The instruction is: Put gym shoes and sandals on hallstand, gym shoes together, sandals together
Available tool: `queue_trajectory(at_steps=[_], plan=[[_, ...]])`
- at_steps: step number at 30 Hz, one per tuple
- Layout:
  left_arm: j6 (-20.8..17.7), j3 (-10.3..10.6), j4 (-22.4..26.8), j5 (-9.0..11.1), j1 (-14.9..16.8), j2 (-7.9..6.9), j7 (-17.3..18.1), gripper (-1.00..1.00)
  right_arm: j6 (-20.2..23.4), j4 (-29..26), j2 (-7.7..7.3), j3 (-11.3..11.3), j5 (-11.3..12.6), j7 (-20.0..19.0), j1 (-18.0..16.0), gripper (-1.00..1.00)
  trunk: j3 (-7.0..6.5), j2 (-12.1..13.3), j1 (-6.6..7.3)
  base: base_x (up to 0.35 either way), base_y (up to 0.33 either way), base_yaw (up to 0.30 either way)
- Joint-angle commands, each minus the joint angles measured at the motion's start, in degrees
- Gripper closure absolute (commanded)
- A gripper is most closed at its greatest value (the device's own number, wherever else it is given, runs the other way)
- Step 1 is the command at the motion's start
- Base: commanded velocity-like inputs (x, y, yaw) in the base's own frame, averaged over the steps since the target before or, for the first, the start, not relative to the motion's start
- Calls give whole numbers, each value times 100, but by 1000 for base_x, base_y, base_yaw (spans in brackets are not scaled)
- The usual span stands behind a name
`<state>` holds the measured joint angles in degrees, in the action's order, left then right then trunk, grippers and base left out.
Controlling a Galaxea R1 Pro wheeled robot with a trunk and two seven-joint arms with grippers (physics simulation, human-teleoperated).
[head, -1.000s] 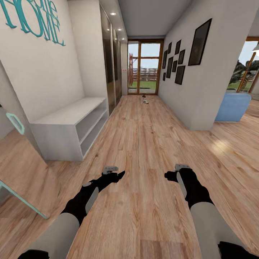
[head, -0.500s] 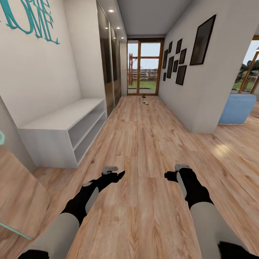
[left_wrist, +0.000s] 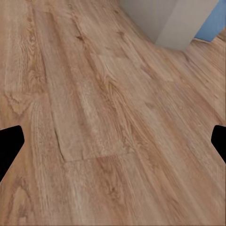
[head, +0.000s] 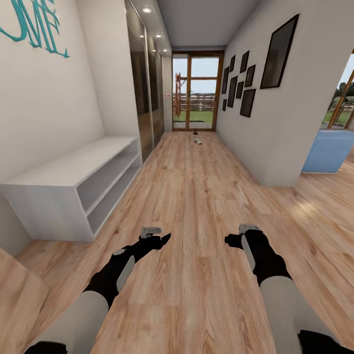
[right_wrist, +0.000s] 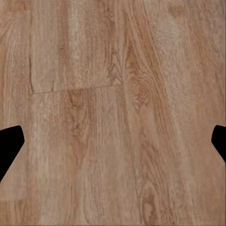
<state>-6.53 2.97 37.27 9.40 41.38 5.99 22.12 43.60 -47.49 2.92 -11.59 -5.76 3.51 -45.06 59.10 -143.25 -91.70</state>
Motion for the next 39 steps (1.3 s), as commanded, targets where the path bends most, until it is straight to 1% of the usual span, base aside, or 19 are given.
queue_trajectory(at_steps=[1,27,39], plan=[[-58,2,9,61,1,-1,11,-100,26,-6,7,-19,-57,-26,-3,-100,6,-2,-2,347,-167,0],[-58,2,9,62,1,-1,11,-100,26,-6,6,-19,-57,-26,-3,-100,6,-2,-2,347,-167,0],[-58,2,9,62,1,-4,11,-100,26,-6,4,-19,-57,-26,-3,-100,6,-2,-2,347,-108,0]])
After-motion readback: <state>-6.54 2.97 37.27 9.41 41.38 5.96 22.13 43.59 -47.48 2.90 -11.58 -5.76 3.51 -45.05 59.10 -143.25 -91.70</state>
